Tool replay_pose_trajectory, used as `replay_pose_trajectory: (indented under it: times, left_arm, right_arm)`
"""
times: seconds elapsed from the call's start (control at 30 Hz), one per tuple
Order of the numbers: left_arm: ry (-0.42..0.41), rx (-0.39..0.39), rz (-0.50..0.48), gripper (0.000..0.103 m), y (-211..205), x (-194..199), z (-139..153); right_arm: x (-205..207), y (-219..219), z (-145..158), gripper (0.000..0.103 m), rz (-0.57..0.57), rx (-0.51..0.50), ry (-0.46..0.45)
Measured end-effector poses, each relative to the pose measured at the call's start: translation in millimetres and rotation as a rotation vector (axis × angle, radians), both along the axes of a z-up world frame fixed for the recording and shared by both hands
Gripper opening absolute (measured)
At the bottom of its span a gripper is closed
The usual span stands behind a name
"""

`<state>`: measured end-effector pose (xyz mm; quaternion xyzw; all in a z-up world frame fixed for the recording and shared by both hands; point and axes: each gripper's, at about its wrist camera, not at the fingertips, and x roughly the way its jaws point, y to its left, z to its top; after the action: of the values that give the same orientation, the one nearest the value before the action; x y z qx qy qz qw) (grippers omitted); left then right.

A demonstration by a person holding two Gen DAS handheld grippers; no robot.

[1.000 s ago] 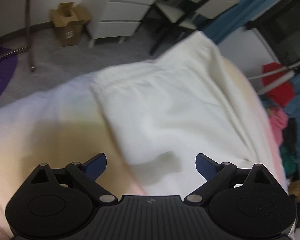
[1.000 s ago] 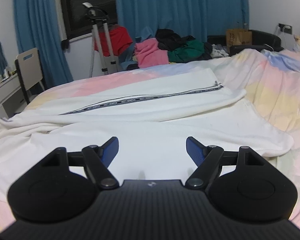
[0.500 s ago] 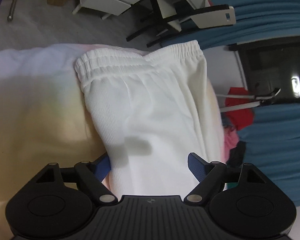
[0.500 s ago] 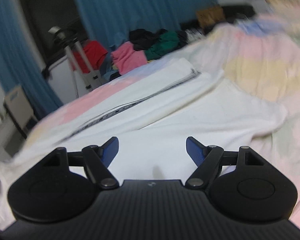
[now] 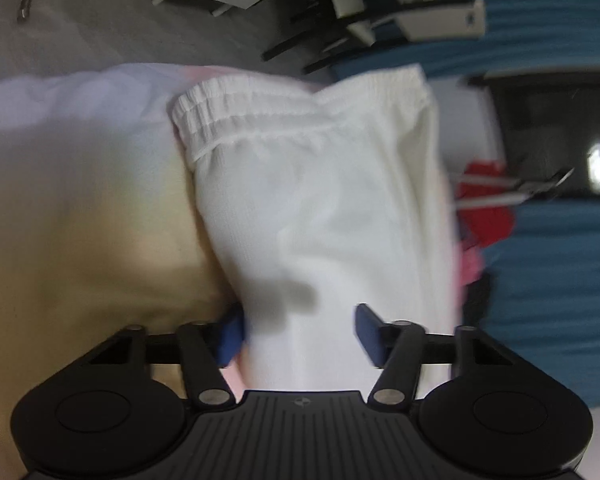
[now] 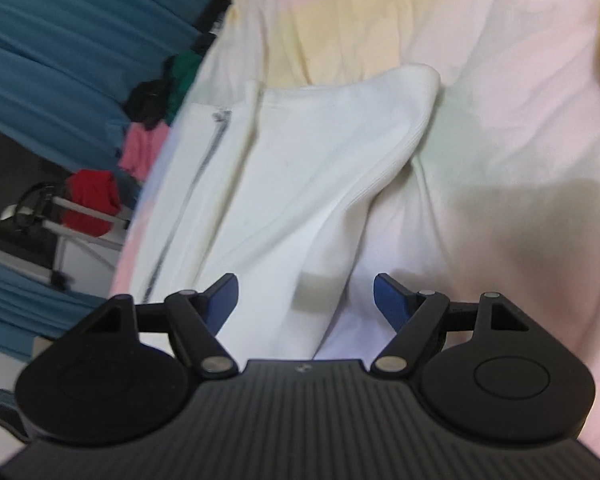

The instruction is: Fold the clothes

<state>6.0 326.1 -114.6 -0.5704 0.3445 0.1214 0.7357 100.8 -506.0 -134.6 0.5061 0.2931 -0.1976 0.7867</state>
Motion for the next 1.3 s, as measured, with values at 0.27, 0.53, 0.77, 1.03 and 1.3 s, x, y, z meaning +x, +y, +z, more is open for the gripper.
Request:
replay_pose_trajectory:
  times: [0.27, 0.53, 0.77, 1.03, 1.3]
  left_arm:
    - [0.052, 0.12, 0.014, 0.018, -5.8, 20.6, 4.0]
    - [-0.21, 0.073, 0.055, 0.008, -3.4, -0.6, 25.3]
    - [-0.293, 0.187, 0.009, 0.008, -13.5, -11.2, 63.9]
    - [-0.294, 0.159, -0.04, 0.007, 3.0, 55.8, 115.0]
    - [-0.217, 0.192, -0.066, 0.008, 21.0, 254.4, 125.2]
  right_arm:
    - [35.5, -18.8, -18.7, 0.013, -0.074, -0.176, 0.044]
    - [1.9, -22.0, 11.7, 0.006, -0.148, -0.352, -0.092]
    - [-17.4, -18.5, 37.2, 0.006, -0.158, -0.396, -0.139]
    - [41.8, -19.4, 98.3, 0.006, -0.125, -0.424, -0.232]
    - [232.2, -13.2, 124.8, 0.006, -0.039, -0.565, -0.144]
